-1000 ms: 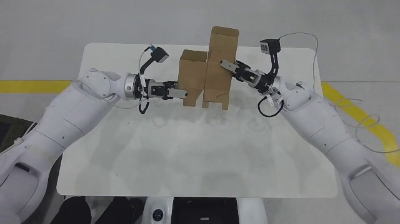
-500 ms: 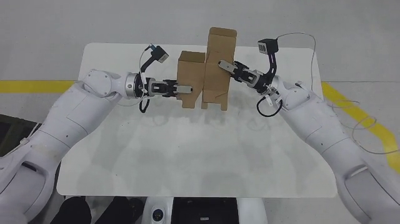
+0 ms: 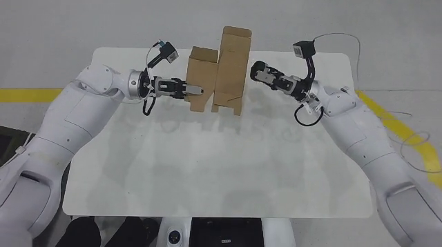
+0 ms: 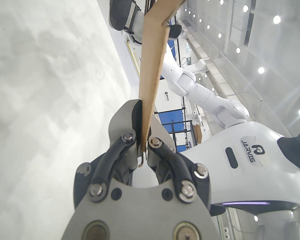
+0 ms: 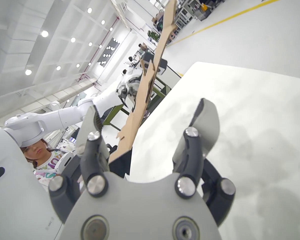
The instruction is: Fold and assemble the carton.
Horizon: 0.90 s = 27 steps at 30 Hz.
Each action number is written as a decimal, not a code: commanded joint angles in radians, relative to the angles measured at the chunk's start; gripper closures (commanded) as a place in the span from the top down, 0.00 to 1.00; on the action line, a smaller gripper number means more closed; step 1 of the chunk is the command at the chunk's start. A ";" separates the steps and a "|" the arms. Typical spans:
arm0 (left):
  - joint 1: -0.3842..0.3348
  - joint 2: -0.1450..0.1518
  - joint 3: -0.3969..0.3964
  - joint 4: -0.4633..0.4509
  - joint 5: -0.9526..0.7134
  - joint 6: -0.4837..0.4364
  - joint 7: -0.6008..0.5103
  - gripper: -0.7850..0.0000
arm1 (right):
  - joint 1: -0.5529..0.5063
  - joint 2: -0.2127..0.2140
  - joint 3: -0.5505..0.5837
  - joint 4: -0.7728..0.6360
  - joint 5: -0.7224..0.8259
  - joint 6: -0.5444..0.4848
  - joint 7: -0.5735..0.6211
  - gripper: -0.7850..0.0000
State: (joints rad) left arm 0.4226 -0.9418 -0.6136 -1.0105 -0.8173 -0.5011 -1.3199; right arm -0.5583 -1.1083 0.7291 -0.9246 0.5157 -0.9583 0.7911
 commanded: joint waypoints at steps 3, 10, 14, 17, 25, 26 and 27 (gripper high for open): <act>-0.031 -0.005 0.003 0.003 0.061 0.060 -0.060 0.00 | -0.013 0.033 0.042 -0.033 0.025 0.078 0.148 1.00; -0.030 0.007 0.014 -0.091 0.125 0.124 -0.123 0.00 | -0.060 0.082 0.095 -0.140 0.062 0.231 0.301 1.00; -0.008 0.025 0.030 -0.170 0.159 0.146 -0.146 0.00 | -0.095 0.100 0.113 -0.189 0.106 0.283 0.354 1.00; 0.004 0.038 0.039 -0.202 0.156 0.157 -0.157 0.00 | -0.117 0.108 0.116 -0.216 0.122 0.311 0.382 1.00; 0.005 0.059 0.072 -0.249 0.156 0.178 -0.178 0.00 | -0.152 0.124 0.119 -0.270 0.120 0.345 0.416 1.00; 0.003 0.061 0.075 -0.253 0.154 0.179 -0.179 0.00 | -0.153 0.125 0.115 -0.280 0.121 0.352 0.423 1.00; 0.001 0.063 0.078 -0.254 0.158 0.175 -0.175 0.00 | -0.155 0.126 0.113 -0.285 0.125 0.354 0.425 1.00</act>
State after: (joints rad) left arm 0.4259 -0.8809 -0.5385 -1.2630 -0.6627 -0.3230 -1.4980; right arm -0.7119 -0.9832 0.8443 -1.2037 0.6366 -0.6072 1.2131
